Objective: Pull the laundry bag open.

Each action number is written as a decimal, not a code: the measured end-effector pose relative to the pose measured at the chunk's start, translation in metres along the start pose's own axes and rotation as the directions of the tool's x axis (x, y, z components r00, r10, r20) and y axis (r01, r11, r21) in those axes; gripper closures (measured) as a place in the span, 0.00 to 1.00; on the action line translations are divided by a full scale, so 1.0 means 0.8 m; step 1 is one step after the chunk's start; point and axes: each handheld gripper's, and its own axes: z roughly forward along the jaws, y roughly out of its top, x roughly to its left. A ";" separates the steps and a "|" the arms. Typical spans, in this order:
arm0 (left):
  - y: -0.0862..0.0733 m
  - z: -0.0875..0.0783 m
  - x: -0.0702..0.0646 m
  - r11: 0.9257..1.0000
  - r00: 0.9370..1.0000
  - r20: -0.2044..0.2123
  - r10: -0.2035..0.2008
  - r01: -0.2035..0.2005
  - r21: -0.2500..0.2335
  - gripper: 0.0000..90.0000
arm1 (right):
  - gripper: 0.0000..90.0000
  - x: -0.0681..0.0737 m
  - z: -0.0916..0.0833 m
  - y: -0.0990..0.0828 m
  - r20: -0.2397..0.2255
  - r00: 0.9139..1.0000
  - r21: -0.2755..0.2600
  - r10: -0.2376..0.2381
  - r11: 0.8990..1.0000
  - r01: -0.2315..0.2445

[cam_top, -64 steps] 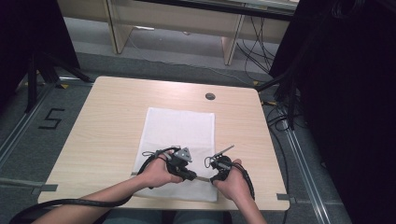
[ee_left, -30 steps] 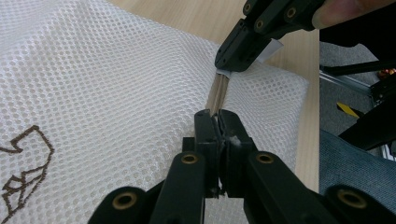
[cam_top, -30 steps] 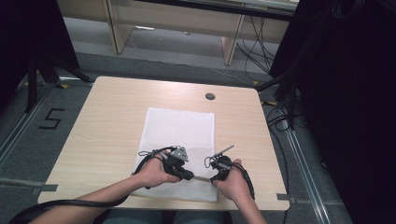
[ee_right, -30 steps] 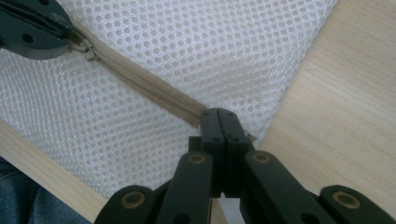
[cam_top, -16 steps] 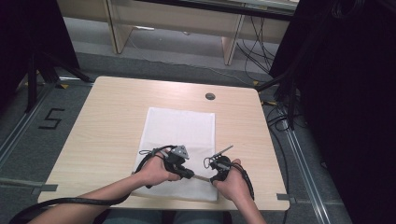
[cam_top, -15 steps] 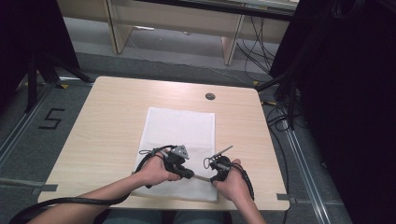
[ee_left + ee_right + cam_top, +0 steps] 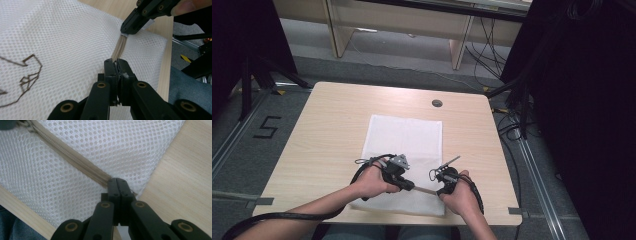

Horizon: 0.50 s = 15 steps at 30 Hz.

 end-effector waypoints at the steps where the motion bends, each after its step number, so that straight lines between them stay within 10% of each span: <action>1: -0.002 -0.002 0.000 1.000 1.000 0.002 -0.001 0.001 0.002 0.97 | 1.00 0.000 0.000 0.000 0.001 1.000 0.001 0.001 1.000 -0.001; 15: -0.013 -0.020 0.004 1.000 1.000 -0.007 -0.014 0.014 -0.014 0.97 | 1.00 0.000 -0.001 0.000 -0.010 1.000 -0.002 0.006 1.000 -0.006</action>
